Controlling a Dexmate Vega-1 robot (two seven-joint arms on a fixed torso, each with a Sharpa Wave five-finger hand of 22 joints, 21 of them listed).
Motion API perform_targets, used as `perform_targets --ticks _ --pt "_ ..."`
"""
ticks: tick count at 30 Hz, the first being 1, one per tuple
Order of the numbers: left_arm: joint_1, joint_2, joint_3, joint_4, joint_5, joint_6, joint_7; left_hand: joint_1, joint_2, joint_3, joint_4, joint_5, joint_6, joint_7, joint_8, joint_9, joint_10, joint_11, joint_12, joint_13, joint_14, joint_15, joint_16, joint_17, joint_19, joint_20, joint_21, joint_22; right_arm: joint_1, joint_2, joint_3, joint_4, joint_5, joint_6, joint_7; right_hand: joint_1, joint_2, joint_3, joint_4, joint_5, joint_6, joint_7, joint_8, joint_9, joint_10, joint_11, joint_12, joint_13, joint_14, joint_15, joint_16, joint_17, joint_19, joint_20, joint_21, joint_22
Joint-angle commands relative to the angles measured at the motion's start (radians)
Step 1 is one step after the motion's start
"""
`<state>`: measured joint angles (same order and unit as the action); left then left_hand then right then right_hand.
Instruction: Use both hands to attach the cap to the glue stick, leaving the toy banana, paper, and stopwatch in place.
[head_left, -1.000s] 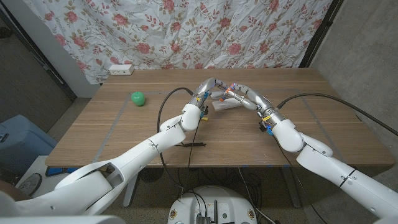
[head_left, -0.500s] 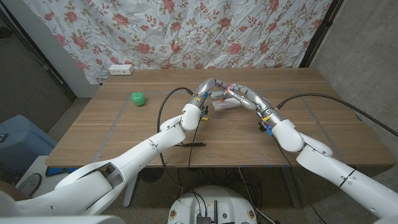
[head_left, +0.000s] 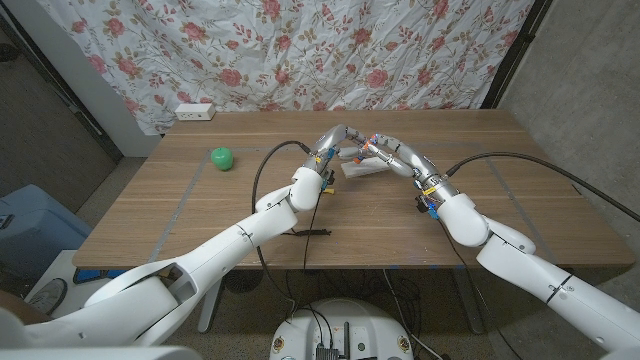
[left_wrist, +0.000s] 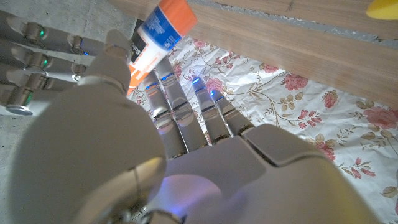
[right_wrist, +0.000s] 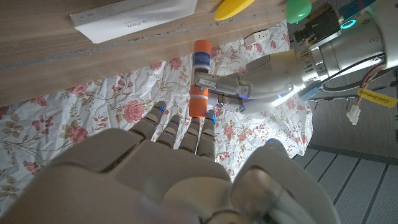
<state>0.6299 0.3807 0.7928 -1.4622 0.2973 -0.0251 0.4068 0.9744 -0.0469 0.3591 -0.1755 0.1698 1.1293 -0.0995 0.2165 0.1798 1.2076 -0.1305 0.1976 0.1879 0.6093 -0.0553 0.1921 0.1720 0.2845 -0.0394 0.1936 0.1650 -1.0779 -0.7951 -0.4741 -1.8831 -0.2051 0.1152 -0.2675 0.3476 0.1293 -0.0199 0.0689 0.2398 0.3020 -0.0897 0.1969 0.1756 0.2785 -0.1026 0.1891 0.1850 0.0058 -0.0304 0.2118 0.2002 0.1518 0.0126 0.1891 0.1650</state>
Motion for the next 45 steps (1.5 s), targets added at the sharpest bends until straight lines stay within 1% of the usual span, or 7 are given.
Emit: perform_targets --ticks 1,10,23,31,37,40,45 --pt "0.008 0.013 -0.007 -0.011 -0.006 -0.005 -0.014 0.082 0.090 0.000 0.008 0.006 0.078 -0.017 0.012 0.014 0.083 -0.090 -0.001 0.004 0.003 -0.167 -0.002 0.003 0.007 -0.014 -0.003 0.005 -0.015 0.008 0.026 0.005 0.009 0.033 -0.036 0.002 0.004 0.004 0.000 -0.006 0.007 0.000 0.002 0.003 0.025 -0.002 0.003 0.000 0.012 -0.011 0.007 0.002 0.013 -0.003 0.006 0.003" --pt "0.016 0.028 -0.014 -0.031 -0.005 0.006 -0.026 0.075 0.087 -0.006 0.010 0.008 0.066 -0.015 0.007 0.015 0.074 -0.089 -0.004 0.004 0.000 -0.165 -0.004 0.003 0.006 -0.011 -0.004 0.005 -0.028 0.018 0.044 -0.002 0.017 0.034 -0.053 0.002 0.005 0.006 -0.001 -0.006 0.007 -0.009 0.000 0.003 0.020 -0.001 0.001 0.001 0.013 -0.008 0.006 0.002 0.015 -0.004 0.006 0.003" --pt "0.024 0.065 -0.027 -0.078 0.003 0.033 -0.058 0.050 0.073 -0.026 0.017 0.010 0.046 -0.016 -0.001 0.017 0.049 -0.086 -0.010 0.006 -0.009 -0.161 -0.010 0.000 0.001 -0.011 -0.005 0.005 -0.027 0.029 0.069 0.006 0.033 0.032 -0.069 -0.001 0.005 0.009 -0.003 -0.006 0.001 -0.010 -0.004 0.003 0.016 0.004 -0.001 0.001 0.012 -0.006 0.005 0.002 0.015 0.000 0.003 0.003" --pt "0.026 0.087 -0.033 -0.105 0.004 0.046 -0.087 0.047 0.073 -0.027 0.017 0.011 0.045 -0.018 -0.001 0.017 0.046 -0.087 -0.010 0.006 -0.011 -0.162 -0.011 0.000 0.001 -0.011 -0.005 0.005 -0.023 0.032 0.079 0.019 0.060 0.029 -0.062 -0.003 0.005 0.009 -0.003 -0.006 -0.003 -0.008 -0.006 0.003 0.017 0.009 -0.001 0.001 0.012 -0.006 0.005 0.002 0.015 0.003 0.003 0.003" --pt "0.022 0.112 -0.036 -0.129 0.008 0.056 -0.122 0.034 0.071 -0.035 0.022 0.011 0.043 -0.018 -0.002 0.017 0.043 -0.086 -0.009 0.006 -0.013 -0.158 -0.011 0.000 0.000 -0.011 -0.005 0.005 -0.017 0.035 0.087 0.034 0.099 0.037 -0.048 -0.005 0.005 0.010 -0.002 -0.006 -0.007 -0.004 -0.007 0.003 0.016 0.013 -0.001 0.001 0.013 -0.006 0.005 0.002 0.015 0.005 0.002 0.003" --pt "0.022 0.126 -0.040 -0.150 0.016 0.075 -0.139 0.028 0.071 -0.038 0.024 0.012 0.036 -0.018 -0.004 0.018 0.039 -0.086 -0.010 0.006 -0.015 -0.159 -0.011 0.000 -0.003 -0.010 -0.006 0.005 -0.016 0.031 0.090 0.029 0.103 0.019 -0.043 -0.007 0.005 0.010 -0.002 -0.006 -0.012 -0.004 -0.009 0.003 0.014 0.020 -0.002 0.001 0.014 -0.004 0.006 0.003 0.015 0.006 0.002 0.003" --pt "0.020 0.156 -0.049 -0.179 0.009 0.090 -0.184 0.018 0.068 -0.044 0.025 0.013 0.022 -0.017 -0.009 0.018 0.025 -0.087 -0.013 0.007 -0.025 -0.156 -0.014 -0.001 -0.010 -0.006 -0.008 0.005 -0.013 0.024 0.095 0.029 0.124 0.007 -0.030 -0.011 0.005 0.010 0.000 -0.007 -0.014 -0.004 -0.010 0.003 0.013 0.023 -0.002 0.001 0.014 -0.003 0.006 0.003 0.017 0.008 0.002 0.003"
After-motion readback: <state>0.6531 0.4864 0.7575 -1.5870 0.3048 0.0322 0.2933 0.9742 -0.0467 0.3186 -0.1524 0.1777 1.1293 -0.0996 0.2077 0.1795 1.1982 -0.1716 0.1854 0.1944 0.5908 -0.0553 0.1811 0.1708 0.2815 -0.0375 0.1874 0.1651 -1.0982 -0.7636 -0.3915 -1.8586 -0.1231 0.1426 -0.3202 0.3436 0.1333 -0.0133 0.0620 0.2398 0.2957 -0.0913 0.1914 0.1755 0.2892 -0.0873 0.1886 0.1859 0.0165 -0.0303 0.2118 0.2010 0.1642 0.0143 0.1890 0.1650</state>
